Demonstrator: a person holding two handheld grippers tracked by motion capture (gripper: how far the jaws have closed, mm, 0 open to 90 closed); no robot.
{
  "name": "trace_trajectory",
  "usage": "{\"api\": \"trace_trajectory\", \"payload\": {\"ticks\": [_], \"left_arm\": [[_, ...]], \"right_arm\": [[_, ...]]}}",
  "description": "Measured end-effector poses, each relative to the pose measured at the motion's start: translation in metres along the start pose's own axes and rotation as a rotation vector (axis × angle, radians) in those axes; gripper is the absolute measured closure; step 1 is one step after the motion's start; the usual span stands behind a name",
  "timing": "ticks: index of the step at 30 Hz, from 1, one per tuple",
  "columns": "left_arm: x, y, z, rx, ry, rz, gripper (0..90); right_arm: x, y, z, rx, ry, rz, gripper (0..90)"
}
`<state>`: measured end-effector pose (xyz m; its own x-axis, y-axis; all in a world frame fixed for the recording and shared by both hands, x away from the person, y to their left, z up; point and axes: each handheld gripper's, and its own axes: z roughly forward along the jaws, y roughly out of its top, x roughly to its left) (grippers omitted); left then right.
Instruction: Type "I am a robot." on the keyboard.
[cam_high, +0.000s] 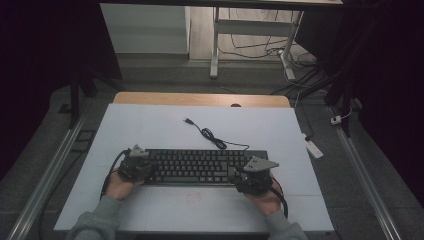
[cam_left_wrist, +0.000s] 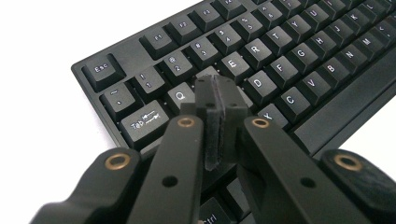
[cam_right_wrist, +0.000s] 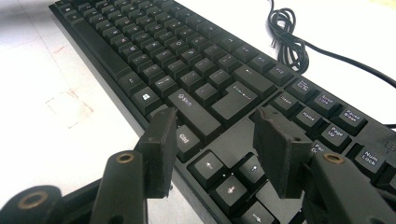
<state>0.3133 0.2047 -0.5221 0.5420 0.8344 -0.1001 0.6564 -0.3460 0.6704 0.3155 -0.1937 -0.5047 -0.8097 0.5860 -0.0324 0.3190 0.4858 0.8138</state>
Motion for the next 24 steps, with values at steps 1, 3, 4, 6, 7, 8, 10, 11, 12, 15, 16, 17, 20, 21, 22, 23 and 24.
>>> {"api": "trace_trajectory", "payload": {"ticks": [1, 3, 4, 6, 7, 8, 10, 11, 12, 15, 16, 17, 20, 21, 22, 23, 24], "left_arm": [[0.0, 0.0, 0.0001, 0.0, 0.001, 0.001, 88.6], [-0.0002, 0.0, 0.0001, 0.001, 0.002, 0.001, 88.5], [-0.0002, 0.0, 0.0002, 0.001, 0.002, 0.001, 88.6], [-0.0002, -0.0001, 0.0002, 0.001, 0.002, 0.001, 88.6], [-0.0002, -0.0001, 0.0002, 0.001, 0.002, 0.001, 88.6], [-0.0002, -0.0001, 0.0002, 0.001, 0.001, 0.0, 88.6], [-0.0002, -0.0001, 0.0002, 0.002, 0.002, 0.001, 88.6], [-0.0002, -0.0001, 0.0003, 0.002, 0.002, 0.0, 88.6], [-0.0003, -0.0001, 0.0005, 0.003, 0.002, 0.001, 88.7], [-0.0009, -0.0012, 0.003, 0.01, 0.004, 0.007, 88.8], [-0.0007, -0.0011, 0.0031, 0.009, 0.002, 0.002, 88.9], [-0.0006, -0.0009, 0.0026, 0.008, 0.0, 0.002, 88.9], [-0.0012, -0.0007, 0.0009, 0.0, 0.0, 0.007, 88.8], [-0.0012, -0.0003, -0.0006, -0.013, -0.004, 0.003, 88.7], [-0.0013, 0.0002, -0.0023, -0.025, -0.007, -0.001, 88.3], [-0.0011, 0.0005, -0.0043, -0.035, -0.011, -0.002, 87.9], [-0.0012, 0.0008, -0.0059, -0.046, -0.015, -0.006, 87.0]], "right_arm": [[0.0, 0.0, 0.0001, 0.0, 0.0, 0.0, 49.7], [-0.0003, -0.0001, 0.0001, 0.0, 0.005, 0.0, 49.7], [-0.0004, -0.0001, 0.0001, -0.001, 0.006, 0.001, 49.7], [-0.0004, -0.0002, 0.0001, -0.004, 0.005, 0.003, 49.7], [-0.0004, -0.0001, 0.0, -0.003, 0.004, 0.002, 49.7], [-0.0003, -0.0002, 0.0002, -0.004, 0.005, 0.002, 49.7], [-0.0002, -0.0001, 0.0002, -0.002, 0.004, 0.001, 49.7], [-0.0002, 0.0, 0.0001, 0.0, 0.004, 0.001, 49.7], [-0.0002, 0.0, 0.0001, 0.0, 0.004, 0.001, 49.7], [-0.0003, -0.0001, 0.0, 0.0, 0.004, 0.001, 49.7], [-0.0003, -0.0001, 0.0001, -0.001, 0.004, 0.001, 49.7], [-0.0003, -0.0001, 0.0001, -0.002, 0.004, 0.001, 49.7], [0.0001, 0.0001, -0.0002, -0.001, 0.0, 0.0, 49.7], [-0.0001, 0.0, -0.0001, -0.003, 0.003, 0.001, 49.7], [-0.0002, 0.0, -0.0002, -0.003, 0.004, 0.002, 49.7], [-0.0003, 0.0, -0.0003, -0.004, 0.004, 0.002, 49.7], [-0.0004, 0.0, -0.0004, -0.004, 0.004, 0.002, 49.7]]}}
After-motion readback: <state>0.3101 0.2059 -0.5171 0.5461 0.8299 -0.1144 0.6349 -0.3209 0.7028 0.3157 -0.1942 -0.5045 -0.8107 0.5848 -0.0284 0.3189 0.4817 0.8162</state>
